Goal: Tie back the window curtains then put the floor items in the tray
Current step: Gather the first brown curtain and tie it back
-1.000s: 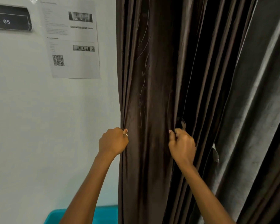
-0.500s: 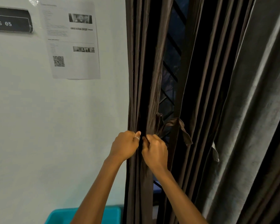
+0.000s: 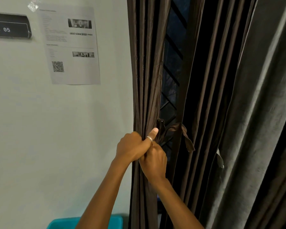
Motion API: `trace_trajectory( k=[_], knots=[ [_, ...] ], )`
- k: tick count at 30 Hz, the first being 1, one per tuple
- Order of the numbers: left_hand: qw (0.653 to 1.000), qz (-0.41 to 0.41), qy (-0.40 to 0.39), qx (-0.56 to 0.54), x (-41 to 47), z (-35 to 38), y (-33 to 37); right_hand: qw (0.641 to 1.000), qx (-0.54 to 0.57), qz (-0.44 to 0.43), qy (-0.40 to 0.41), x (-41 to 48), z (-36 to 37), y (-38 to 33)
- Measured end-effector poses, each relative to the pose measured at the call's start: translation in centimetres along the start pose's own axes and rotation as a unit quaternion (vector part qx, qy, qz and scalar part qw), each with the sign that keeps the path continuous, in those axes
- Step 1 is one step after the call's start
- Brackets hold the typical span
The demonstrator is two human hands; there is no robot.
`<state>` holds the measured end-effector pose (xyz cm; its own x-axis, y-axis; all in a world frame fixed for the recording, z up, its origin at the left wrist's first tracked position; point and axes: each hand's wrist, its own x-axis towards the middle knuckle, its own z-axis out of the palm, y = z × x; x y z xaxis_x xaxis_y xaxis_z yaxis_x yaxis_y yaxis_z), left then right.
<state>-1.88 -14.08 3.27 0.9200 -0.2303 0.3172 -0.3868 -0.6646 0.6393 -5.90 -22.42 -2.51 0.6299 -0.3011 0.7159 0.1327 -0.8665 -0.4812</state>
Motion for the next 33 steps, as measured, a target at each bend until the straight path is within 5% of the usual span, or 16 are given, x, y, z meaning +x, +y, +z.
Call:
trace_trajectory(
  k=[4, 9, 12, 18, 27, 33],
  knots=[
    [0.995, 0.008, 0.060, 0.081, 0.4, 0.6, 1.1, 1.000, 0.007, -0.015, 0.020, -0.1, 0.1, 0.4],
    [0.998, 0.013, 0.059, 0.022, 0.2, 1.2, 0.1, 0.999, 0.007, -0.035, -0.005, 0.0, -0.2, 1.6],
    [0.998, 0.021, 0.061, 0.008, 0.0, 0.9, -0.6, 0.992, 0.101, -0.037, -0.071, 0.6, -1.0, 2.6],
    [0.997, 0.054, 0.059, 0.002, -0.3, 1.5, -0.7, 0.926, 0.336, 0.117, -0.128, 2.8, -2.9, 1.6],
    [0.994, 0.108, 0.034, 0.013, -0.6, 1.7, -0.2, 0.948, 0.224, 0.156, -0.162, 7.5, -3.2, -1.3],
    [0.985, 0.140, -0.101, 0.032, -0.2, -1.1, -1.3, 0.935, 0.282, 0.170, -0.129, 7.3, -3.5, -0.3]
  ],
)
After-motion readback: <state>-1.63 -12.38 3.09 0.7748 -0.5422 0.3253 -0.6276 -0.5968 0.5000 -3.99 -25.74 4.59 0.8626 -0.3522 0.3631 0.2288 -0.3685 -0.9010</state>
